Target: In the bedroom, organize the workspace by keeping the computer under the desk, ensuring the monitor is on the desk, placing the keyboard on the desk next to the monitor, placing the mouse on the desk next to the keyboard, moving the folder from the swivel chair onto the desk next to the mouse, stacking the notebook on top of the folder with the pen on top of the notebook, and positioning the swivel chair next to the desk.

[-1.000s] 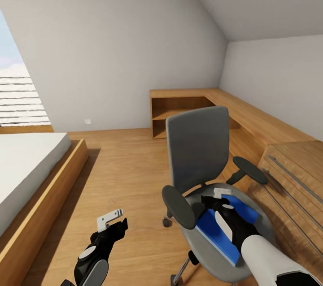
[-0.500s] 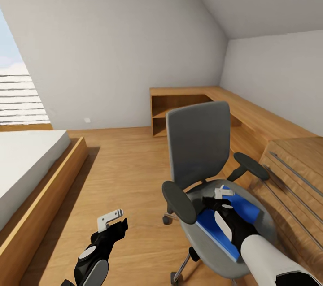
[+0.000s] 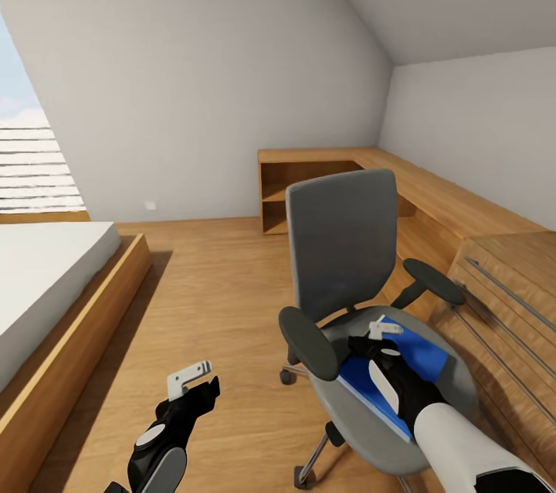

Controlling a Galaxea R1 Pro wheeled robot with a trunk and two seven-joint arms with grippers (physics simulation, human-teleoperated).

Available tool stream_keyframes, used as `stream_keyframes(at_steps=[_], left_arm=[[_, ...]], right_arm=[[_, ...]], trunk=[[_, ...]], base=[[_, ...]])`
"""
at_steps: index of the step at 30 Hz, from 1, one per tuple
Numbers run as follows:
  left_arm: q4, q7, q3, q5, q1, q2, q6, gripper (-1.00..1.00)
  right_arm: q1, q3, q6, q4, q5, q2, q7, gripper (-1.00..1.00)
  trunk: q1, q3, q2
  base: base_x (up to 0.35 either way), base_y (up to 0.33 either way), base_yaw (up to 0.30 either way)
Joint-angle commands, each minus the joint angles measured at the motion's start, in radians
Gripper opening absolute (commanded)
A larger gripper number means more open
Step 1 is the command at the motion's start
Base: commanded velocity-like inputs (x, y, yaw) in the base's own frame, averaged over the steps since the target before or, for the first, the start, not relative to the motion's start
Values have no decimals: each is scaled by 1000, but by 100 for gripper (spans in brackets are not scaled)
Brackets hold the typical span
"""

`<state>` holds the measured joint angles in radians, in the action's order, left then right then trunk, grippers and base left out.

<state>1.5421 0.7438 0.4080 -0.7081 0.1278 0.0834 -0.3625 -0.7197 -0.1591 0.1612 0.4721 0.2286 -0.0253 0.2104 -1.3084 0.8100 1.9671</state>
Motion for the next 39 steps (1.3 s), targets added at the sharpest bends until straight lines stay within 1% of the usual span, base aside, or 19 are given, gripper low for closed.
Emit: stream_keyframes(at_steps=[1,3,6,13,22,28,39], left_arm=[[1,8,2,-5,1,1,-3,100],[-3,8,2,-5,1,2,-3,100],[-3,7,2,-5,1,2,-3,100],[-4,5,2,-4,1,2,-3,100],[-5,5,2,-5,1,2,-2,100],[-5,5,2,-5,1,2,-3,100],[-5,9,2,-5,1,1,-3,100]], right_arm=[[0,-7,14,-27,18,-2,7,100],[0,-5,34,-27,18,-2,7,100],[0,-5,37,-27,18,-2,7,100],[0,-5,38,-27,18,-3,7,100],[0,-5,38,-26,18,-4,7,100],[0,-6,38,-26,18,-5,7,100],[0,-5,38,-24,18,-6,7,100]], trunk=[[0,1,0],[0,1,0],[0,1,0],[0,1,0],[0,1,0],[0,1,0],[0,1,0]], base=[[0,0,0],[0,0,0],[0,0,0],[-163,0,0],[-38,-1,0],[-197,-66,0],[-39,-7,0]])
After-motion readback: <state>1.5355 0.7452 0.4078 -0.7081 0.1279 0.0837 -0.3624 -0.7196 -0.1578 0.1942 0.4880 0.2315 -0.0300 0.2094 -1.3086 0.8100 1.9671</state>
